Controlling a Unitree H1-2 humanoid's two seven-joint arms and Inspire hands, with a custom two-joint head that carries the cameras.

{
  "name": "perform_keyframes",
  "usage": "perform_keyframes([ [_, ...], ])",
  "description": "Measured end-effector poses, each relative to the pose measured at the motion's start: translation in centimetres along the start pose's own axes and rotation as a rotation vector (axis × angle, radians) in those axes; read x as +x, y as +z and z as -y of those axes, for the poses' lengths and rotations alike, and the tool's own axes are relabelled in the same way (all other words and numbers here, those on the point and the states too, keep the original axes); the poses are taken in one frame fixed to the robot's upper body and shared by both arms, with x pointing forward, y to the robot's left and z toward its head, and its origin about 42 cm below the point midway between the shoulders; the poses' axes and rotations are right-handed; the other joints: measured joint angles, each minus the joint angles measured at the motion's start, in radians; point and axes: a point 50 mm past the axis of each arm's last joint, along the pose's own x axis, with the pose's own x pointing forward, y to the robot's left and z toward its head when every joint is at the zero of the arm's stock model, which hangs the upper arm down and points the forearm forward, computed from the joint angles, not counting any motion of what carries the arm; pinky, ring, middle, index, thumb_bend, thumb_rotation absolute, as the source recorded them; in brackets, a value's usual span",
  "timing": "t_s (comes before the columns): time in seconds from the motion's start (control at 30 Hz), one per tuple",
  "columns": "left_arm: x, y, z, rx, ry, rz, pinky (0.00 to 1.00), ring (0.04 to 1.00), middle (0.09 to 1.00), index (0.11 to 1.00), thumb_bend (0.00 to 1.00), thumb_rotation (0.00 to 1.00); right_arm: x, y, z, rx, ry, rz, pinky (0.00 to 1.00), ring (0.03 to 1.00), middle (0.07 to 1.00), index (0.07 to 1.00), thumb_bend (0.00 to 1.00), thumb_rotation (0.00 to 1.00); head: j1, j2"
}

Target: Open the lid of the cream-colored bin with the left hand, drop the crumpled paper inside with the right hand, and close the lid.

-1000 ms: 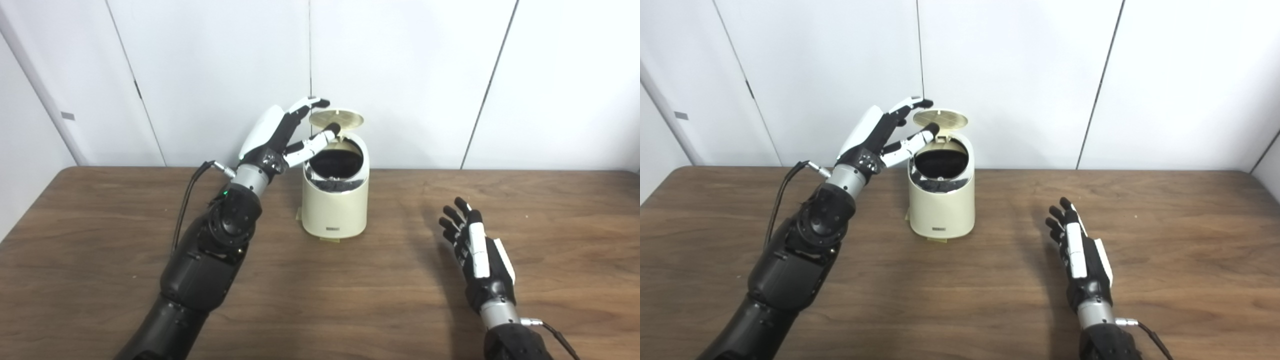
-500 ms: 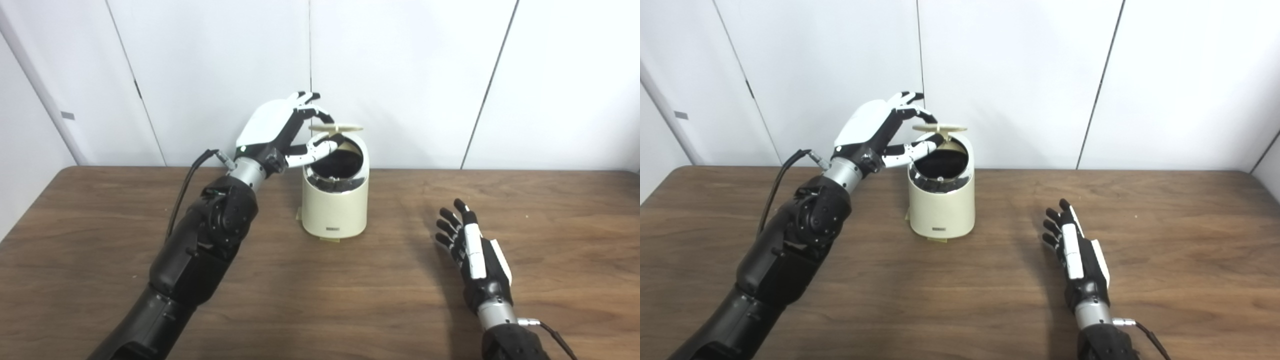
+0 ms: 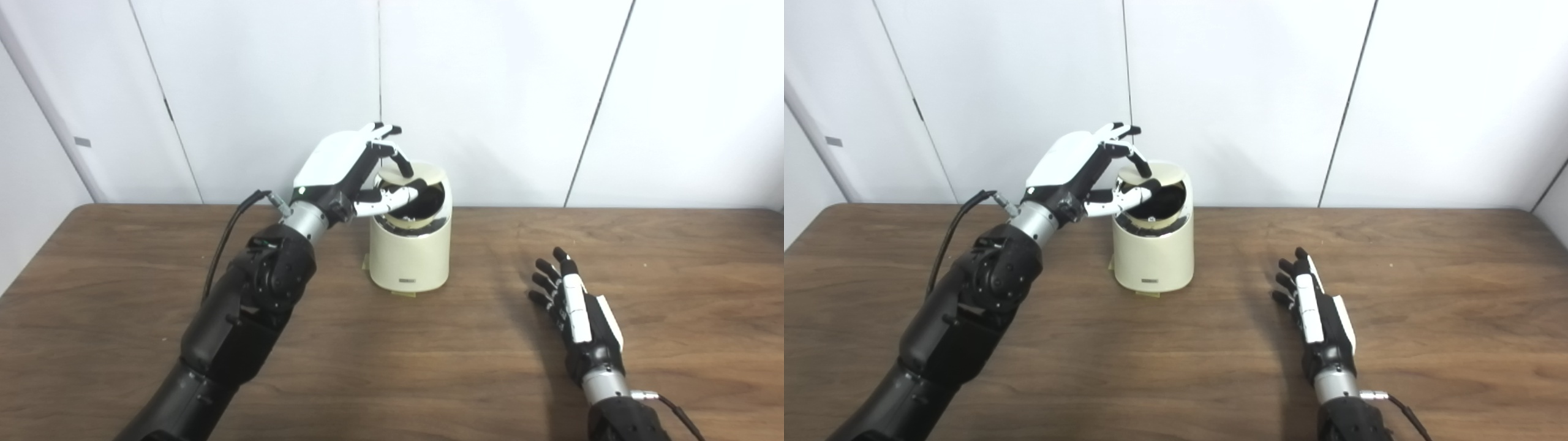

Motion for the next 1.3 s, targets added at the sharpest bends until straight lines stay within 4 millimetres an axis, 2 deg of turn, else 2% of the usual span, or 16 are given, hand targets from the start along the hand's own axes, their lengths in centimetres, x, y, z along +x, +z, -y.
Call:
perform_keyframes([
  [0.3,-0.9,0.2,2.2,0.057,-0.102,0.014,0.91,0.983,0.925,0.675,0.55,0.71,-0.1,0.6,-0.6,-0.039,0.013,0.017,0.81,0.897,0.914,1.000,0.56,1.00,-0.005,0.008],
  [0.47,-1.0,0.3,2.6,0.106,-0.130,0.016,0.90,0.979,0.920,0.707,0.55,0.74,-0.2,0.9,-0.6,-0.060,0.012,0.023,0.79,0.887,0.906,0.999,0.57,0.97,-0.011,0.014],
  [0.53,-0.9,0.5,2.8,0.133,-0.147,0.015,0.91,0.995,0.943,0.743,0.55,0.79,-0.2,0.9,-0.6,-0.065,0.010,0.022,0.78,0.883,0.906,1.000,0.56,0.97,-0.011,0.015],
  [0.7,-0.5,0.9,2.9,0.215,-0.179,0.016,0.92,1.000,0.972,0.788,0.56,0.84,-0.2,0.9,-0.5,-0.068,0.008,0.025,0.77,0.874,0.902,1.000,0.55,0.97,-0.011,0.018],
  [0.87,-0.1,1.5,2.8,0.322,-0.193,0.031,0.98,1.000,0.981,0.787,0.57,0.84,-0.2,0.9,-0.3,-0.053,0.006,0.025,0.77,0.868,0.895,1.000,0.57,0.95,-0.012,0.025],
  [1.03,0.0,1.7,2.8,0.366,-0.186,0.033,0.99,1.000,0.977,0.775,0.56,0.86,-0.2,0.9,-0.3,-0.048,0.006,0.025,0.77,0.867,0.898,1.000,0.57,0.96,-0.011,0.026],
  [1.13,-0.3,1.5,2.6,0.338,-0.182,0.023,0.97,1.000,0.970,0.788,0.56,0.86,-0.2,0.9,-0.3,-0.047,0.008,0.025,0.77,0.870,0.899,1.000,0.56,0.96,-0.008,0.025],
  [1.3,-1.2,0.6,2.9,0.197,-0.166,-0.009,0.87,0.952,0.910,0.770,0.55,0.77,-0.2,0.9,-0.3,-0.042,0.012,0.025,0.78,0.871,0.895,1.000,0.56,0.95,-0.011,0.026],
])
